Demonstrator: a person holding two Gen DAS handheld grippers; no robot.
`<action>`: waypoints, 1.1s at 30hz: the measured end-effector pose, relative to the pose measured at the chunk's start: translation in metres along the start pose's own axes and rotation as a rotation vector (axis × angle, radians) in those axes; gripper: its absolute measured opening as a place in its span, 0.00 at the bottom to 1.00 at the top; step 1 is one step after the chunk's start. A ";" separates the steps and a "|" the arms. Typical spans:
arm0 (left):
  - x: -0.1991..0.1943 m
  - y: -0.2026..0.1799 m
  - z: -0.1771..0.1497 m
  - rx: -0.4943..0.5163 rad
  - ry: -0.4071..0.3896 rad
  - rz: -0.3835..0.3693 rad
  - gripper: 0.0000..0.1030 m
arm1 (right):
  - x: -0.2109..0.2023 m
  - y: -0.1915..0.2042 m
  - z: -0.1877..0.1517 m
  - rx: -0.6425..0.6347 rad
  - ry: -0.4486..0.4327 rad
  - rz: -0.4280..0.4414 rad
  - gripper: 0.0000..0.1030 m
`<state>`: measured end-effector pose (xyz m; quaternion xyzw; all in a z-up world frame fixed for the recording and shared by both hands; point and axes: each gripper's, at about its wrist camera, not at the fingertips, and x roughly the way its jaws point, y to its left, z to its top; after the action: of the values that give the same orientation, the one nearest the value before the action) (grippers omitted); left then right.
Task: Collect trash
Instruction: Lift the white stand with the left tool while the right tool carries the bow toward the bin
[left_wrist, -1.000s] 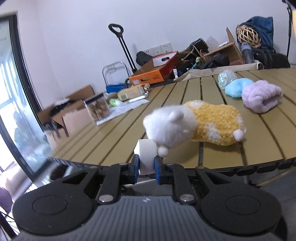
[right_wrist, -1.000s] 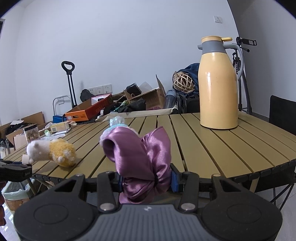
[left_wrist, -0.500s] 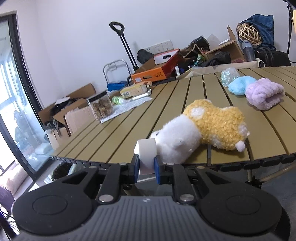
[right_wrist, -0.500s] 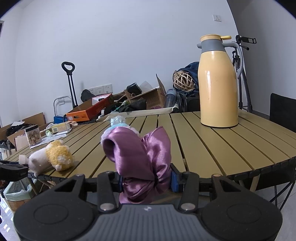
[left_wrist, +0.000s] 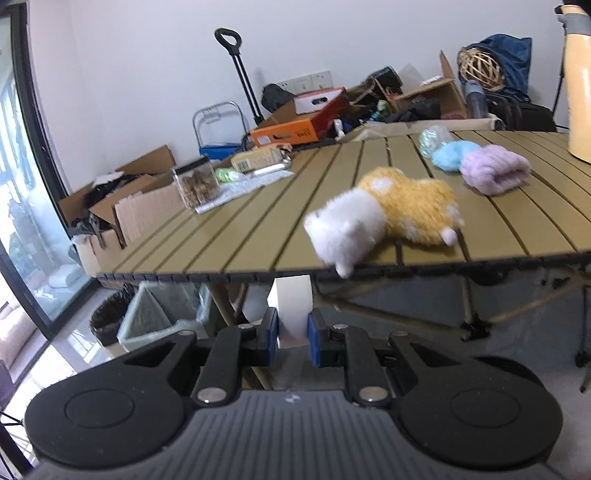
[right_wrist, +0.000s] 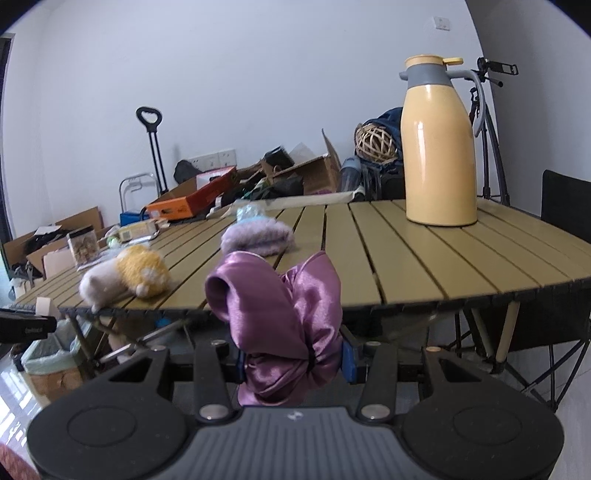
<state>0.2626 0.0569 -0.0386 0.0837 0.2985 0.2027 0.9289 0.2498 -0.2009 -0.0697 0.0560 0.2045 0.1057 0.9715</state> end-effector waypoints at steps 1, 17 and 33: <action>-0.003 0.000 -0.003 0.002 0.006 -0.008 0.17 | -0.003 0.001 -0.003 -0.002 0.007 0.003 0.43; -0.035 -0.012 -0.061 0.035 0.142 -0.159 0.17 | -0.038 0.012 -0.063 -0.054 0.156 0.013 0.43; -0.022 -0.043 -0.099 0.047 0.313 -0.287 0.17 | -0.034 -0.001 -0.097 -0.063 0.277 -0.012 0.43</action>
<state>0.2020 0.0122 -0.1187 0.0294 0.4526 0.0720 0.8883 0.1796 -0.2030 -0.1454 0.0091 0.3337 0.1128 0.9359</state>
